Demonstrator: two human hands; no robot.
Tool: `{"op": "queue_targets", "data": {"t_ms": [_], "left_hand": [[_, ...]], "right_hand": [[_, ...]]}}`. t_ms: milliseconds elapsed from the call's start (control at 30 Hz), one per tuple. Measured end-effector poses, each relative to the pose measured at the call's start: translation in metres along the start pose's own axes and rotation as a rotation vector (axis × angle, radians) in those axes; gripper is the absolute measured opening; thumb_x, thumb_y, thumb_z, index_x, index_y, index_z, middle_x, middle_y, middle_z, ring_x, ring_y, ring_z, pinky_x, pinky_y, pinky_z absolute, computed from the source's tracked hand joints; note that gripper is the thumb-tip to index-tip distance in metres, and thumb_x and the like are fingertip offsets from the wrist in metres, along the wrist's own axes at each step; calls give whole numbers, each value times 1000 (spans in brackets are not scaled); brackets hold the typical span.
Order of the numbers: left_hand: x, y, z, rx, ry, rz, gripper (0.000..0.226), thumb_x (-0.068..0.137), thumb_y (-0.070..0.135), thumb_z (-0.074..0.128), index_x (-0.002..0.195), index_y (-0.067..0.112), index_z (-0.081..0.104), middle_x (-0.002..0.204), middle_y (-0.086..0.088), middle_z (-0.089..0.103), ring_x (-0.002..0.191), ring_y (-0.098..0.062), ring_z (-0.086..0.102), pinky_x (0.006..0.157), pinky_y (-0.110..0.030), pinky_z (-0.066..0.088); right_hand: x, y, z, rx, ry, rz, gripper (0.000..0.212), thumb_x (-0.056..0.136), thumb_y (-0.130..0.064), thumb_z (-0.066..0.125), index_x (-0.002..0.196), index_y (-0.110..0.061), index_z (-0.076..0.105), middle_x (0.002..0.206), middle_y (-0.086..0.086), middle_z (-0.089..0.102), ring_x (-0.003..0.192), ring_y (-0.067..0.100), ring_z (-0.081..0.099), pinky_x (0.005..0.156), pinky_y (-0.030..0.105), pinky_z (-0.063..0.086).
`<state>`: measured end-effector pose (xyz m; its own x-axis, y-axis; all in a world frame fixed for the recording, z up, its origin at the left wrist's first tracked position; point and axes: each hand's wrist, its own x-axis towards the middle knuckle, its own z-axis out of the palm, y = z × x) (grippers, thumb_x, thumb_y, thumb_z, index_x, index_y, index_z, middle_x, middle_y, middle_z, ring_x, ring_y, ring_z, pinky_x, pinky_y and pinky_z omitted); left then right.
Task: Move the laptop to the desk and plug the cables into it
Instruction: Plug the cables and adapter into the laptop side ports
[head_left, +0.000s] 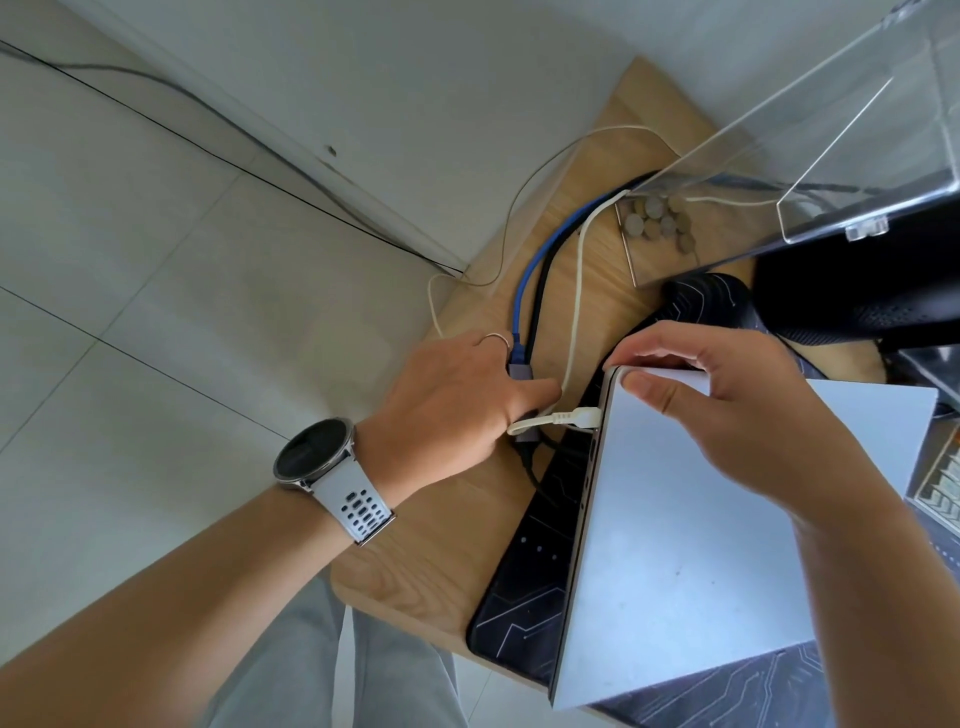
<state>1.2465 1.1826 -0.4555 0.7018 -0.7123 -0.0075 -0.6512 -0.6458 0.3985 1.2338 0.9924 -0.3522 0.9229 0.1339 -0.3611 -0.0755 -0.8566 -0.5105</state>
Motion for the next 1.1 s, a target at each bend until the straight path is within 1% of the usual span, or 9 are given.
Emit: {"op": "queue_targets", "data": {"t_ms": [167,300,400,500,667,767,833,933,1100], "left_hand": [[0,-8,0,-1,-33,-40,30,82,9,58,97,35,55,74,-2,33,63,-19,41,43,-22,20],[-3,-24,-2,-20,-58,-7,34,80,7,56,97,35,46,79,-3,40,65,-22,49,43,-21,19],[-3,-33,-1,-57,-57,58,44,76,3,59,100,36,44,81,-6,44,74,-22,48,43,-24,28],[0,-40,-1,-118,-43,56,36,78,7,46,101,34,53,89,-7,46,85,-21,42,46,-20,19],[3,-47,8,-160,-61,-6,32,86,9,52,107,32,57,93,-1,37,83,-14,36,51,-19,20],[13,-51,8,-221,-19,-71,27,90,12,52,105,33,58,97,-4,45,80,-21,48,57,-34,41],[20,-51,4,-275,49,-87,24,91,16,43,103,27,60,97,-8,50,79,-26,52,61,-44,47],[32,-50,0,-253,131,-80,28,88,20,36,101,22,60,92,-10,48,73,-27,52,58,-47,48],[48,-50,-2,-286,165,-121,21,89,8,51,103,20,61,91,-8,48,76,-25,51,59,-43,46]], "right_hand": [[0,0,1,-8,3,-4,13,87,-17,64,90,-29,68,91,-20,69,93,-3,62,82,6,43],[2,0,2,-1,2,11,12,87,-18,64,90,-28,68,90,-22,68,94,-6,61,81,4,43],[2,0,2,-7,-3,11,11,87,-19,63,90,-28,68,90,-22,68,94,-6,61,82,6,44],[1,0,1,17,-9,16,11,87,-18,64,89,-27,69,88,-21,69,94,-6,62,82,6,44],[0,-1,-1,37,-14,17,11,86,-19,63,88,-28,69,89,-23,69,93,-8,61,80,4,42],[-1,0,-1,31,-26,5,11,87,-16,64,89,-26,69,87,-21,70,93,-8,61,79,2,40],[-1,0,-1,22,-32,-4,11,87,-16,64,90,-24,70,86,-19,70,93,-8,61,79,2,41],[-1,0,-1,23,-53,-7,13,87,-18,64,89,-30,68,96,-26,66,94,-9,61,79,2,40],[1,-1,-6,27,-82,-13,15,86,-24,63,88,-38,65,99,-29,64,96,-12,60,79,0,38]]}}
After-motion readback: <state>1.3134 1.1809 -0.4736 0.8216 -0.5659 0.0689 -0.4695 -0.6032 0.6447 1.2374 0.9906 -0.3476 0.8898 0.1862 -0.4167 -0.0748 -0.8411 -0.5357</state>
